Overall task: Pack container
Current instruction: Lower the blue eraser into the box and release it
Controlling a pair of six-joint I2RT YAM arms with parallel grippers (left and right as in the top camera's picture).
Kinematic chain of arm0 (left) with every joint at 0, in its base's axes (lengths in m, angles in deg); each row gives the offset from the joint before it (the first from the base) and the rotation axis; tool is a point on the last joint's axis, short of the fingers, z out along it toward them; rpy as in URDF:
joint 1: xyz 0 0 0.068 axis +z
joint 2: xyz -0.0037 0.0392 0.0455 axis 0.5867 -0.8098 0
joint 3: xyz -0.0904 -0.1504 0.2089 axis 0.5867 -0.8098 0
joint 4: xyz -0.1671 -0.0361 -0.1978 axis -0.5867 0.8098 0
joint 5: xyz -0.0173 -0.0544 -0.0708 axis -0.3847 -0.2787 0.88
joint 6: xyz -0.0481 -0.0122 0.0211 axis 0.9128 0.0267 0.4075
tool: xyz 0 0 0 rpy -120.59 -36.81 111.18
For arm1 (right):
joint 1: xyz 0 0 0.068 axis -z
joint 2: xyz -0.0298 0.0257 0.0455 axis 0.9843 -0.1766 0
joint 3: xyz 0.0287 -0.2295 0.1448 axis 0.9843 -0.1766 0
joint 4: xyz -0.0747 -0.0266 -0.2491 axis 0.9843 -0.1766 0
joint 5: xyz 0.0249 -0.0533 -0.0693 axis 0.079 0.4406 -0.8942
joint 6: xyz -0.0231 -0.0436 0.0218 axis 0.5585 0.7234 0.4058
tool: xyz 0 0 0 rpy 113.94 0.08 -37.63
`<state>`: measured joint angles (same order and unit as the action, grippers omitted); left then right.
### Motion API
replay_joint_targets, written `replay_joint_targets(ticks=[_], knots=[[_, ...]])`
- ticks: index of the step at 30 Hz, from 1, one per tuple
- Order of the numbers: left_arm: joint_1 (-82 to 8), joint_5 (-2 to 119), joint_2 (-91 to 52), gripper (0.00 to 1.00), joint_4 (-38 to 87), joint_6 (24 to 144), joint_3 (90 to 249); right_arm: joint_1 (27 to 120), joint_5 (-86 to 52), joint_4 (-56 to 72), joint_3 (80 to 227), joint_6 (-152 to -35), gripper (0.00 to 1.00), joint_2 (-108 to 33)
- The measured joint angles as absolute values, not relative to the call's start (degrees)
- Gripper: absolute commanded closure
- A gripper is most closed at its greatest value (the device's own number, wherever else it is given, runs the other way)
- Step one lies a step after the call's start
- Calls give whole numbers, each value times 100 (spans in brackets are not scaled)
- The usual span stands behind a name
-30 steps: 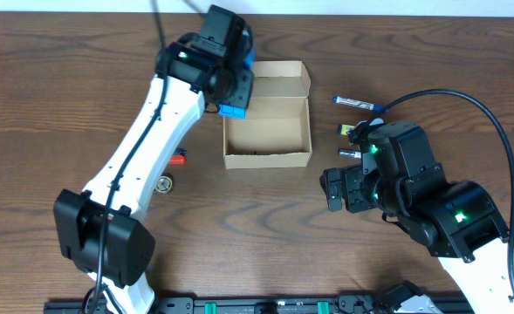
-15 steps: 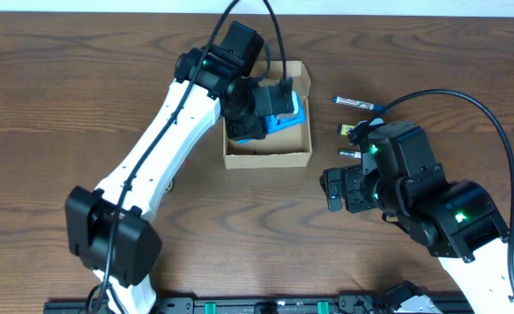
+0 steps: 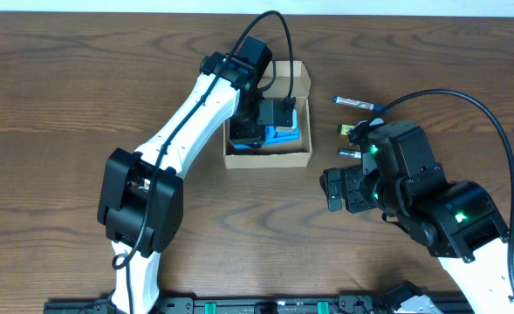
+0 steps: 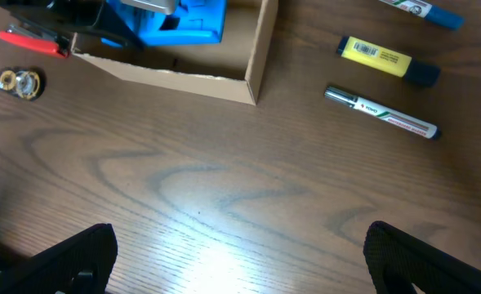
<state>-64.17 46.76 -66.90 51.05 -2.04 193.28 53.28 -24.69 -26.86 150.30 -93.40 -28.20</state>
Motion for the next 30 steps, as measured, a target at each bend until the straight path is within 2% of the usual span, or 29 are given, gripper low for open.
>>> replay_joint_targets(ticks=[4,6,10,13,14,19,20,21,22,30], knots=[[-6417,4429,-6690,91,5090,-226,19328,5328,-2471,-2686,15030,-9340,1,-2820],[-6417,4361,-6690,83,5088,-241,19328,5328,-2469,-2686,15030,-9340,1,-2820],[-6424,4270,-6690,62,5112,-248,19328,5328,-2471,-2686,15030,-9340,1,-2820],[-6430,4252,-6690,58,5160,-265,19328,5328,-2469,-2686,15030,-9340,1,-2820],[-6432,4250,-6690,53,5171,-268,19328,5328,-2469,-2686,15030,-9340,1,-2820],[-6467,4250,-6690,43,5230,-285,19328,5328,-2469,-2686,15030,-9340,1,-2820],[-6483,4250,-6690,37,5249,-303,19328,5328,-2469,-2688,15030,-9340,1,-2820],[-6494,4248,-6690,24,5269,-327,19328,5328,-2469,-2686,15030,-9340,1,-2820],[-6505,4243,-6690,18,5286,-335,19328,5328,-2469,-2688,15030,-9340,1,-2820],[-6568,4250,-6690,12,5315,-287,19328,5328,-2469,-2686,15030,-9340,1,-2820]])
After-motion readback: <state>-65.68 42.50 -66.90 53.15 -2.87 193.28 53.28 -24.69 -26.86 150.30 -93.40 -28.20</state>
